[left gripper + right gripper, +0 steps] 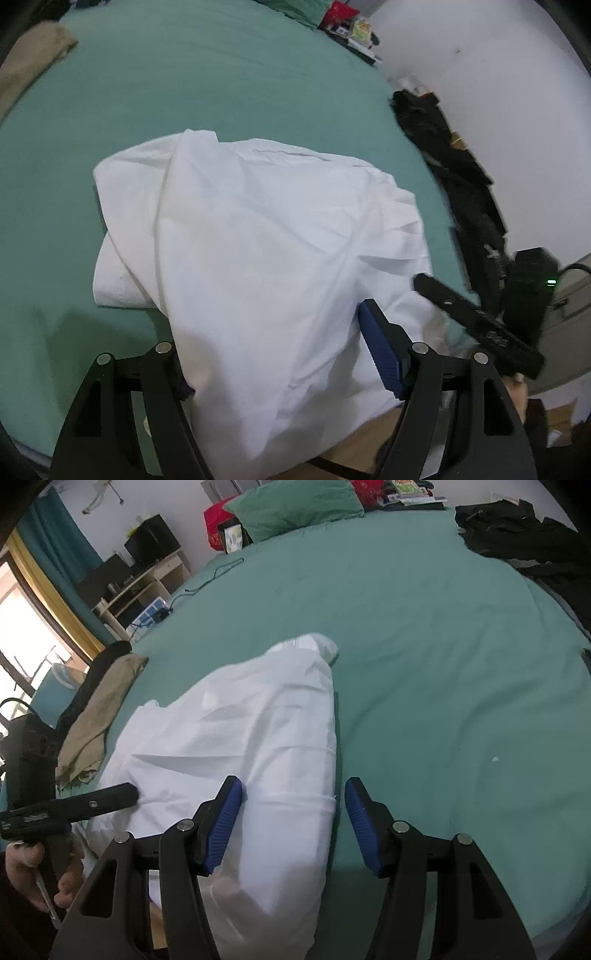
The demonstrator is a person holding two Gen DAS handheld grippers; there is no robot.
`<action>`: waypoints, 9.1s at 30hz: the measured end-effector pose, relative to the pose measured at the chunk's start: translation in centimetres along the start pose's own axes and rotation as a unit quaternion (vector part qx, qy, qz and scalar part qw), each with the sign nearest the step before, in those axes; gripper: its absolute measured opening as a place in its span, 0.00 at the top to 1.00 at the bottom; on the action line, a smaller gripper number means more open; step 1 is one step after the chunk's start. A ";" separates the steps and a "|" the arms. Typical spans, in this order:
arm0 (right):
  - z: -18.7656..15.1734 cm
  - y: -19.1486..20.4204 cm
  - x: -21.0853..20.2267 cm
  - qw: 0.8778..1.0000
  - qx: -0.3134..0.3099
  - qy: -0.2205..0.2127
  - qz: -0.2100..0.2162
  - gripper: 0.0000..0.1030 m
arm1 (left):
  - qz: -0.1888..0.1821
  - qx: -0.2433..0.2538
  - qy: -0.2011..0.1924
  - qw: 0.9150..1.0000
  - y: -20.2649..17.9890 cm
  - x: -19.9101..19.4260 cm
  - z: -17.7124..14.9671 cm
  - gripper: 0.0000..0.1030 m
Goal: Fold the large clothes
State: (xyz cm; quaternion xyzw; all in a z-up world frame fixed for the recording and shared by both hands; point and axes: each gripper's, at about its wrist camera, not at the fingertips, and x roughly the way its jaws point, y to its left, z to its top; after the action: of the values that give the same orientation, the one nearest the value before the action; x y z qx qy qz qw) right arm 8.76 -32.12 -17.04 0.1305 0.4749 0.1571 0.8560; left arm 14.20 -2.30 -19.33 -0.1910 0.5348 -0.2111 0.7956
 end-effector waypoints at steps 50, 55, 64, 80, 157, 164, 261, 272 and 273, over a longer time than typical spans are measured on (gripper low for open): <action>-0.2 3.8 -1.1 0.994 -0.020 -0.041 0.095 0.81 | 0.037 0.042 -0.078 0.995 -1.4 -2.8 -0.3 0.80; 1.4 5.5 -1.8 0.992 -0.036 -0.065 0.099 0.81 | 0.024 0.042 -0.101 0.994 -0.7 -4.9 1.1 0.80; 5.9 9.9 0.1 0.986 -0.054 -0.103 0.121 0.81 | 0.031 0.061 -0.144 0.987 2.4 -9.3 6.3 0.80; 11.6 16.6 12.5 0.974 -0.008 -0.121 0.191 0.79 | 0.104 0.067 -0.134 0.983 13.5 -11.1 18.0 0.83; 6.0 5.4 -12.1 0.990 -0.083 -0.098 -0.052 0.15 | 0.218 0.050 -0.279 0.934 -6.8 -22.5 0.2 0.45; 7.0 7.6 -16.5 0.981 -0.107 -0.153 -0.047 0.13 | 0.230 0.085 -0.322 0.914 -10.2 -25.7 0.0 0.45; 7.0 8.2 -16.9 0.959 -0.152 -0.234 -0.052 0.01 | 0.255 0.099 -0.353 0.895 -11.4 -20.8 0.2 0.24; 6.9 8.3 -16.8 0.959 -0.152 -0.234 -0.051 0.01 | 0.252 0.104 -0.351 0.896 -11.6 -20.8 0.6 0.24; 6.9 8.3 -16.8 0.959 -0.152 -0.234 -0.052 0.01 | 0.252 0.105 -0.351 0.896 -11.6 -20.7 0.6 0.24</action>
State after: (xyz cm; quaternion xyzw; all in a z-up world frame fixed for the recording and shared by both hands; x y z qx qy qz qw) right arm 5.02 -31.63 2.55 0.0069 0.2379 0.1480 0.9599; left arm 6.21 -0.80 2.98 -0.0269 0.2258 0.0219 0.9736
